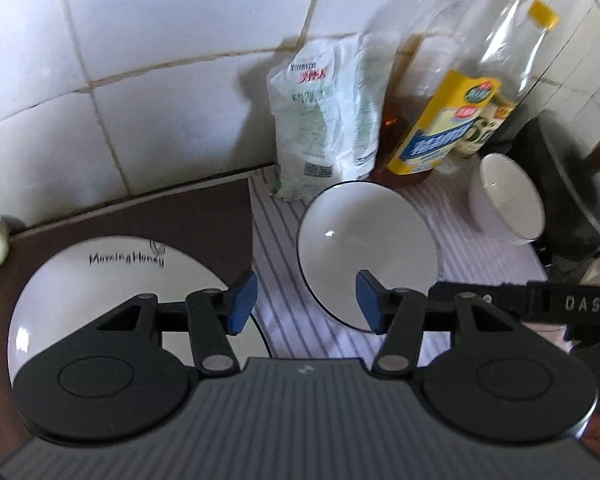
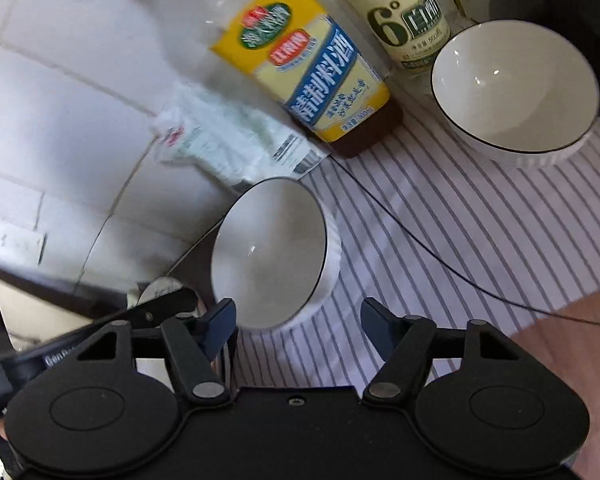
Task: Organize plates and bowls
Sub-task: 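Move the left gripper to the second white bowl and grasp its rim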
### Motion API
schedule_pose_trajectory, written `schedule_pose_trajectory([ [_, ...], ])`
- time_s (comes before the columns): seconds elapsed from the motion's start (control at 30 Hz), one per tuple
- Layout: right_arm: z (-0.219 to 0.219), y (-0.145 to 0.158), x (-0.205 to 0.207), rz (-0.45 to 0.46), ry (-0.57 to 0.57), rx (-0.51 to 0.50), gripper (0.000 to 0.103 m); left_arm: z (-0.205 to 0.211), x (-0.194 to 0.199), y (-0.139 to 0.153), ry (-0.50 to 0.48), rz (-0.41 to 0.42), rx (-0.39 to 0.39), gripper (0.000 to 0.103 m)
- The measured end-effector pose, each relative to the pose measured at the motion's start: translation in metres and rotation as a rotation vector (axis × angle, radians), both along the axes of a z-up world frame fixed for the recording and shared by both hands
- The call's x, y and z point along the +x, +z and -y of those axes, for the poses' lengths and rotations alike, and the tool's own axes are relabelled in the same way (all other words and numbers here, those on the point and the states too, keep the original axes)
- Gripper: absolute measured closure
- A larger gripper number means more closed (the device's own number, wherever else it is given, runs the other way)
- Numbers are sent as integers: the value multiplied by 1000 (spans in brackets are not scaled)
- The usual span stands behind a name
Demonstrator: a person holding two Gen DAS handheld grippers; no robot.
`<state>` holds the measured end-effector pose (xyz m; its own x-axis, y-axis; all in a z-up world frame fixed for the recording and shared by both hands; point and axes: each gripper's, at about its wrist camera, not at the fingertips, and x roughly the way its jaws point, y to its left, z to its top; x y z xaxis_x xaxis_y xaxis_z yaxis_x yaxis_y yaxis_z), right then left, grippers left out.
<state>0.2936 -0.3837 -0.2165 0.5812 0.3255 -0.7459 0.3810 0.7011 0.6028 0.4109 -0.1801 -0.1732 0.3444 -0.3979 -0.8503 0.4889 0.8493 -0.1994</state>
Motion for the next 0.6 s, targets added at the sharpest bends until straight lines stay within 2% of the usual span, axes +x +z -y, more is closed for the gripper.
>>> schedule_pose_trajectory([
  [0.07,-1,-7,9,-23,-9,-17,38,7,5,-6,-20,2,20,50],
  [0.17,-7,-12,21,-43,-10,-119,58,18,11,-14,-53,14,35,53],
  [0.2,-7,-15,24,-51,-11,-134,74,22,12,-16,-65,23,50,72],
  [0.23,-6,-17,27,-60,-18,-136,85,26,13,-19,-66,34,77,91],
  [0.27,-5,-17,28,-58,-29,-150,88,29,14,-22,-70,41,104,91],
  [0.37,-4,-16,30,-53,-30,-196,92,31,17,-26,-51,12,91,95],
  [0.53,5,-26,38,-86,-27,-149,91,33,15,-29,-15,7,103,96],
  [0.6,3,-28,40,-68,-6,-160,89,32,14,-29,4,-26,105,96],
])
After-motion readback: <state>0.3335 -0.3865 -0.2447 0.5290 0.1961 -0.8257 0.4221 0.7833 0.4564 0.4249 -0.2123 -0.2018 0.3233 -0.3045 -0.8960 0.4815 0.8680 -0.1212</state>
